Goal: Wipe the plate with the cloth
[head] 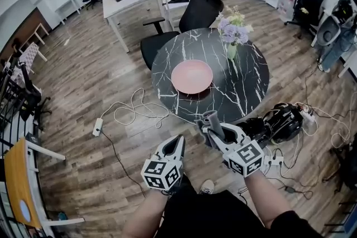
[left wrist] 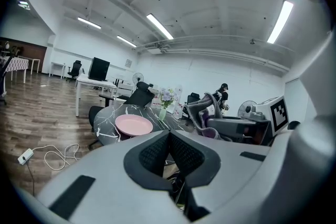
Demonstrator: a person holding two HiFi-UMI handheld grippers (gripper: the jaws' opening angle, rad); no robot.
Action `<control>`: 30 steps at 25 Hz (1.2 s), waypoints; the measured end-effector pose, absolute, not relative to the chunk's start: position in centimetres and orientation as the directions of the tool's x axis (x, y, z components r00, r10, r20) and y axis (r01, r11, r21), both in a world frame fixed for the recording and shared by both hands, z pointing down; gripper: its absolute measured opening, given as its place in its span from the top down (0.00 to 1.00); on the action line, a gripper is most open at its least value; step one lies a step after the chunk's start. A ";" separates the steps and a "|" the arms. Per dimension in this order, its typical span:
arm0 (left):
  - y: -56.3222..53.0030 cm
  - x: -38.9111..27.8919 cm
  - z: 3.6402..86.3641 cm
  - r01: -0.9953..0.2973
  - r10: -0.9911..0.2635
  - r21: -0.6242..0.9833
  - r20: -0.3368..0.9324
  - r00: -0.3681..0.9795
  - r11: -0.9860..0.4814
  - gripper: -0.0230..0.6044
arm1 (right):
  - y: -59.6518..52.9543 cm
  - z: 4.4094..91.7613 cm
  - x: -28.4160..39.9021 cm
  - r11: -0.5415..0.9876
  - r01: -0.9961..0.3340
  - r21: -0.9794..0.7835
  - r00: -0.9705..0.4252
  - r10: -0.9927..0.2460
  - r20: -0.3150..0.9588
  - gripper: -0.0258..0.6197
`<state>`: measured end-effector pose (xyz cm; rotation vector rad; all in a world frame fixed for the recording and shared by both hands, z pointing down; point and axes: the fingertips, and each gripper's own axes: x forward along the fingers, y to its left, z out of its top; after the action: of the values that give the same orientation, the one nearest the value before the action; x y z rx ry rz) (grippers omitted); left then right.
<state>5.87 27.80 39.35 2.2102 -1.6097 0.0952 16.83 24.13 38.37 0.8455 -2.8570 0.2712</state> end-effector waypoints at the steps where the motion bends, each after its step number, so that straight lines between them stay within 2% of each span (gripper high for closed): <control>1: 27.7 5.8 39.4 -0.926 -0.898 0.279 0.287 0.333 -0.254 0.93 | 24.0 38.4 16.9 0.824 -0.552 -0.132 -0.829 -0.524 0.193 0.79; 19: 22.6 2.3 40.7 -0.921 -0.901 0.318 0.291 0.322 -0.227 0.93 | 19.0 39.2 14.0 0.812 -0.566 -0.143 -0.819 -0.533 0.213 0.79; 30: 15.4 -2.2 42.0 -0.899 -0.874 0.350 0.306 0.376 -0.264 0.93 | 12.3 40.1 10.0 0.774 -0.616 -0.146 -0.780 -0.572 0.254 0.79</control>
<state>-2.25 15.40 41.98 2.1771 -1.5281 0.0699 9.98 12.34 40.08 0.9382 -2.7722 0.3285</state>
